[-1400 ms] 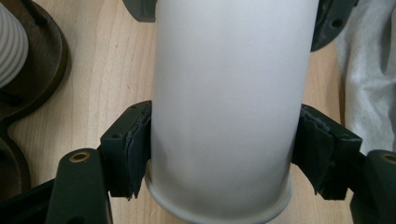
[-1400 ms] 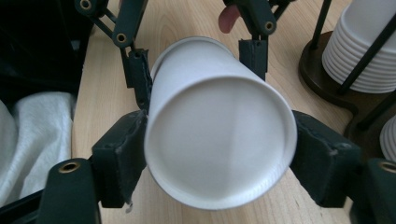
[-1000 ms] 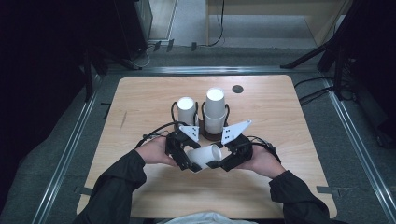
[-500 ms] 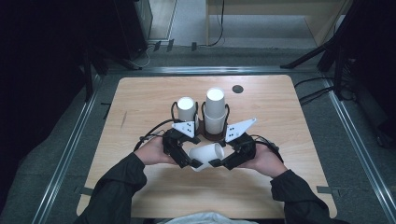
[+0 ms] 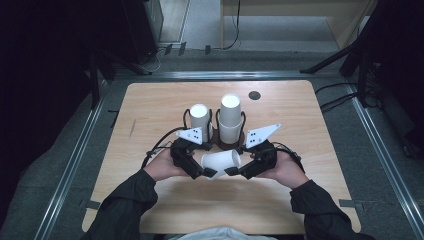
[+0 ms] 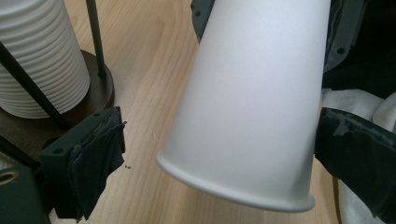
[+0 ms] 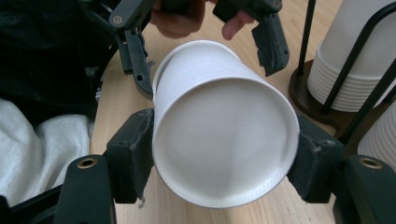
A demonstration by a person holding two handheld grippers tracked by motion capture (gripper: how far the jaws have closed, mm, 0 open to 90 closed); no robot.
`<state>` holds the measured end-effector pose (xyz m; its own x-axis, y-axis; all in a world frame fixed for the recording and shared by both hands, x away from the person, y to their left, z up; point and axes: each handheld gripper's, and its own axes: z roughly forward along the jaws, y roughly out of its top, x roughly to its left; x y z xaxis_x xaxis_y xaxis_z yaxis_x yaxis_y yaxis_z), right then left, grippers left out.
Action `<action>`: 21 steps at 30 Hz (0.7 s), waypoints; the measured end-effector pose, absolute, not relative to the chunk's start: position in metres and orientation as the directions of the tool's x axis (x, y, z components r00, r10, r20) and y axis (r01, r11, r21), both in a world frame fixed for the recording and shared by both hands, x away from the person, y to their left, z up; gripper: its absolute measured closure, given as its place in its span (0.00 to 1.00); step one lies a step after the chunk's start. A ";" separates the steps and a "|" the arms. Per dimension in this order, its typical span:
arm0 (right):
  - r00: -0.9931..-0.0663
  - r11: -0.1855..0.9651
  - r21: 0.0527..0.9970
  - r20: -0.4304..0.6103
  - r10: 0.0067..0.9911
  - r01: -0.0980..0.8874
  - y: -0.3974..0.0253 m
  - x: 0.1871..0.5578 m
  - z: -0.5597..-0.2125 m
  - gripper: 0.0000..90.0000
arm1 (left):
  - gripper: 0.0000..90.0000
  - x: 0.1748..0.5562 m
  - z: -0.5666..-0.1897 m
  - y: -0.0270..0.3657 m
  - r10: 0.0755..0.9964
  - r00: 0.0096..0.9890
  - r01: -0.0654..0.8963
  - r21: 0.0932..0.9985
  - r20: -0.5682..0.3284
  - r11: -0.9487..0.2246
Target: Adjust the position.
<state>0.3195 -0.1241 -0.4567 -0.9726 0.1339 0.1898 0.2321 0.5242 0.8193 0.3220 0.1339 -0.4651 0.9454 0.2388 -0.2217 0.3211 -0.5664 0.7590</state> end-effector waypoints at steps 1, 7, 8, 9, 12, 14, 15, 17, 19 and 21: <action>-0.972 0.522 0.820 0.192 0.135 0.235 -0.125 0.320 -0.456 0.36 | 0.03 0.322 -0.465 0.134 0.238 0.945 0.323 0.759 -0.224 -0.565; -0.972 0.486 0.841 0.198 0.128 0.236 -0.126 0.322 -0.451 0.36 | 0.03 0.319 -0.469 0.131 0.232 0.945 0.321 0.772 -0.228 -0.548; -0.971 0.482 0.843 0.202 0.127 0.238 -0.126 0.322 -0.451 0.36 | 0.03 0.318 -0.469 0.130 0.226 0.948 0.315 0.782 -0.226 -0.538; -0.970 0.464 0.852 0.208 0.125 0.242 -0.127 0.323 -0.450 0.36 | 0.03 0.318 -0.469 0.129 0.223 0.949 0.311 0.788 -0.224 -0.532; -0.969 0.450 0.858 0.215 0.122 0.247 -0.127 0.323 -0.448 0.36 | 0.03 0.319 -0.467 0.128 0.221 0.946 0.318 0.802 -0.236 -0.506; -0.968 0.432 0.867 0.217 0.124 0.250 -0.128 0.324 -0.446 0.36 | 0.04 0.319 -0.467 0.128 0.213 0.949 0.311 0.803 -0.232 -0.509; -0.968 0.432 0.867 0.217 0.124 0.250 -0.128 0.324 -0.446 0.36 | 0.04 0.319 -0.467 0.128 0.213 0.949 0.311 0.803 -0.232 -0.509; -0.968 0.426 0.870 0.220 0.118 0.249 -0.129 0.325 -0.445 0.36 | 0.04 0.319 -0.467 0.129 0.215 0.948 0.312 0.804 -0.233 -0.506; -0.967 0.425 0.868 0.226 0.121 0.256 -0.131 0.325 -0.445 0.36 | 0.07 0.319 -0.467 0.130 0.208 0.951 0.305 0.810 -0.230 -0.501; -0.966 0.418 0.871 0.226 0.122 0.257 -0.132 0.326 -0.445 0.36 | 0.07 0.319 -0.466 0.132 0.211 0.951 0.304 0.815 -0.227 -0.494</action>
<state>0.3255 -0.1323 -0.4447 -0.9664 0.1217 0.2264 0.2568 0.4185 0.8711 0.3195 0.1323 -0.4665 0.9507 0.2108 -0.2273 0.3043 -0.4939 0.8145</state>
